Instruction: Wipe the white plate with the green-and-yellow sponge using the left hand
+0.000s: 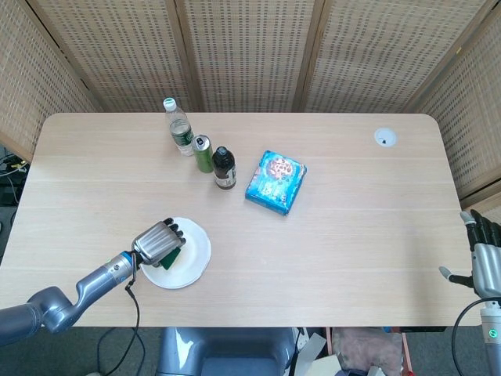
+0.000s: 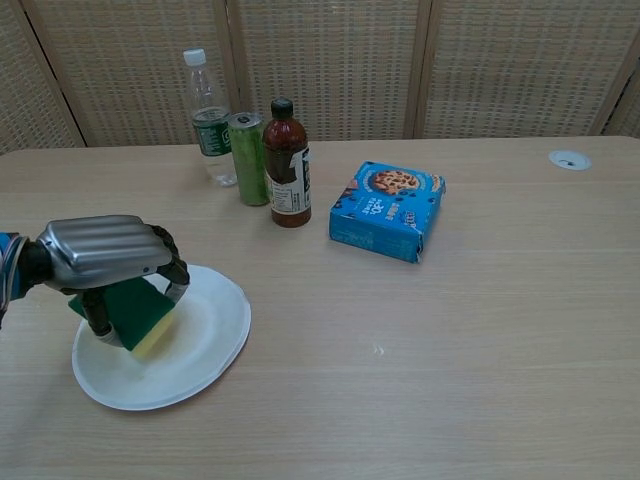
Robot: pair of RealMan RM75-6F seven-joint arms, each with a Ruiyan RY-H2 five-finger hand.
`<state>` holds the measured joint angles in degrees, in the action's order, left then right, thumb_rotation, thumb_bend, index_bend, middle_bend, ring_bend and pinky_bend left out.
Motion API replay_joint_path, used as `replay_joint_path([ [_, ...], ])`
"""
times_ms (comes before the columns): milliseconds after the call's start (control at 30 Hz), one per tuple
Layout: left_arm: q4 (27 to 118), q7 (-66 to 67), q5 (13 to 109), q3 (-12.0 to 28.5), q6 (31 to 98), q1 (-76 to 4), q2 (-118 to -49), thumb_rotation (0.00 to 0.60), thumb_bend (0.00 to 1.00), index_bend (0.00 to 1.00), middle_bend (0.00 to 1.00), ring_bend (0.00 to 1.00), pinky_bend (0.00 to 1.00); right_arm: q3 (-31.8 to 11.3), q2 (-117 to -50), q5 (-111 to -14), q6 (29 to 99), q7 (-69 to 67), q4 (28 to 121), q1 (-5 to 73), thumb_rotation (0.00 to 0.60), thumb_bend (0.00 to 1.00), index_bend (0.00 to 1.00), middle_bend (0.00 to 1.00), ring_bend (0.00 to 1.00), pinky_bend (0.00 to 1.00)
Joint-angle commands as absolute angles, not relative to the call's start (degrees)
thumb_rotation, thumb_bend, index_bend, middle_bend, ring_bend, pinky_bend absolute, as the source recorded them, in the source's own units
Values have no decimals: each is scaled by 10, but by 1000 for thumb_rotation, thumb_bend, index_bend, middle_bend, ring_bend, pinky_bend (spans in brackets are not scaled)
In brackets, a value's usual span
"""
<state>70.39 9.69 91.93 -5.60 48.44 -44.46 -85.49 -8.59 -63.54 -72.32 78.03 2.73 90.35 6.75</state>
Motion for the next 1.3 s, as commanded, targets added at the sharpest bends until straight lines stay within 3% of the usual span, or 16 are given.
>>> replay_joint_path([
  [33,703,103,920,-58,484,-442,-859,600,128,609,436,273,18,-86,-636,-724,780,29,904,68,600,0,0,0,0,0],
  [700,659,124,920,-67,477,-433,-902,600,127,610,436,273,38,-86,-634,-723,780,24,903,67,600,0,0,0,0,0],
  [1033,685,86,894,-25,523,-428,-839,600,128,611,436,273,39,-85,-631,-728,785,21,907,65,600,0,0,0,0,0],
  [1300,606,25,834,-14,480,-414,-845,600,128,610,436,273,45,-83,-633,-730,785,28,909,65,600,0,0,0,0,0],
])
